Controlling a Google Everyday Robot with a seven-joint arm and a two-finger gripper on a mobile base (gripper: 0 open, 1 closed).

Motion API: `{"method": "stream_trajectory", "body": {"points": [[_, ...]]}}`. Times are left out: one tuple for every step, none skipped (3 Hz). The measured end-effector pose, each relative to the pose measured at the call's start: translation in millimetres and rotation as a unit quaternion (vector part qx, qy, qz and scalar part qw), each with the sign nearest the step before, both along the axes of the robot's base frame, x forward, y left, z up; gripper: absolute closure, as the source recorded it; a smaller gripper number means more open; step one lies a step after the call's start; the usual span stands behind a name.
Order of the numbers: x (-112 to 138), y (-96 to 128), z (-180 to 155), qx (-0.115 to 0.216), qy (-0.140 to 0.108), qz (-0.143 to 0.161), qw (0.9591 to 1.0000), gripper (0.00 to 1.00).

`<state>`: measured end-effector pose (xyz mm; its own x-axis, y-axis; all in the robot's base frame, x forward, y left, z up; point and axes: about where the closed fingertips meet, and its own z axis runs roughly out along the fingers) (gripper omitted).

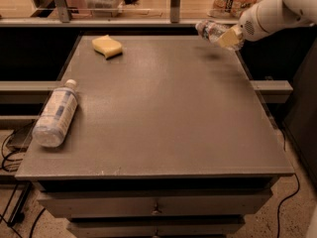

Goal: Move water bottle near blue plastic bottle

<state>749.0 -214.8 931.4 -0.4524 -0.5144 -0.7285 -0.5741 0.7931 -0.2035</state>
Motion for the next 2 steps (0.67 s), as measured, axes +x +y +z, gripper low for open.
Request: {"method": "stream_trajectory", "body": {"points": [[-28.9,36.3,31.6,-0.028,-0.003,0.086,0.9959,1.00],[-33.2,37.6,27.0,-0.040,0.003,0.101,0.9941,1.00]]}}
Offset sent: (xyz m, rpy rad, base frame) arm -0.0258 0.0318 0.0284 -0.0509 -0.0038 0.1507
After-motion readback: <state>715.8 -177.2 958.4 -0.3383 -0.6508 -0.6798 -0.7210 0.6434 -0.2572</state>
